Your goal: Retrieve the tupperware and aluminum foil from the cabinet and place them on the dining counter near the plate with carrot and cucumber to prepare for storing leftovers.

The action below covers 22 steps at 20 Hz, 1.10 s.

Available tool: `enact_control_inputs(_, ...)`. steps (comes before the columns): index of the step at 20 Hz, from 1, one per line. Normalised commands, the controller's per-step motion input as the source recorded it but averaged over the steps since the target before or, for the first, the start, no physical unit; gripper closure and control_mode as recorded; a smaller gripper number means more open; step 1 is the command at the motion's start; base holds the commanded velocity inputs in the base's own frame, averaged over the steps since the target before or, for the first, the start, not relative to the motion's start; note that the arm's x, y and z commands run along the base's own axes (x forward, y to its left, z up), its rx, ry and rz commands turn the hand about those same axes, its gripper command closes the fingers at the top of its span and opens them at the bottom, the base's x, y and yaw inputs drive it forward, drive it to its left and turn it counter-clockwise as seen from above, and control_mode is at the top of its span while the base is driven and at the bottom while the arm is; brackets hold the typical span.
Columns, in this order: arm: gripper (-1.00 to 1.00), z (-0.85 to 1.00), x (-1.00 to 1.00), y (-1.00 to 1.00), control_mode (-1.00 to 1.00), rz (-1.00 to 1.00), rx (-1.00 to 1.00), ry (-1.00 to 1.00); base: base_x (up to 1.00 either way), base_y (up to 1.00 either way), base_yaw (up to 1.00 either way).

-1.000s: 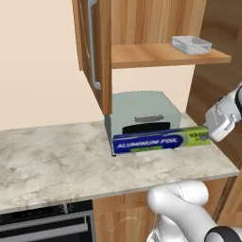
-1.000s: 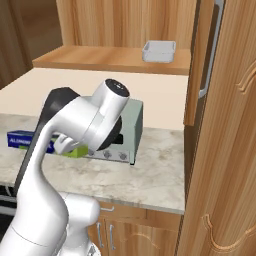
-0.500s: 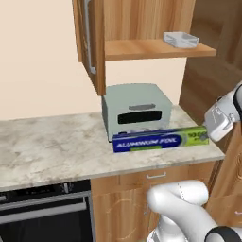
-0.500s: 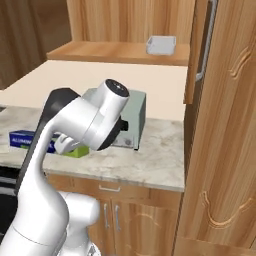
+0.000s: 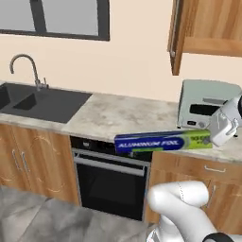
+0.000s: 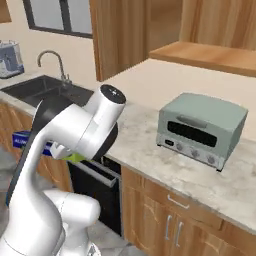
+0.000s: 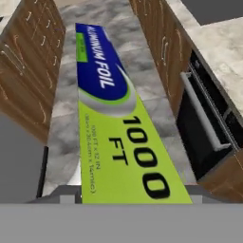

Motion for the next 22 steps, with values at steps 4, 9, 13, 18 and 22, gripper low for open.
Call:
enact_control_inputs(4,1.00,0.00,0.00,0.00,1.00,0.00,0.00,0.00,-0.10,0.16,0.99)
enact_control_inputs(9,1.00,0.00,0.00,0.00,1.00,0.00,0.00,0.00,-0.08,0.59,0.85)
enact_control_inputs(13,1.00,0.00,0.00,0.00,1.00,0.00,0.00,0.00,0.01,0.92,0.64)
enact_control_inputs(18,1.00,0.00,0.00,0.00,1.00,0.00,0.00,0.00,0.21,0.88,0.56)
enact_control_inputs(22,1.00,0.00,0.00,0.00,1.00,0.00,0.00,0.00,-0.16,0.28,0.71)
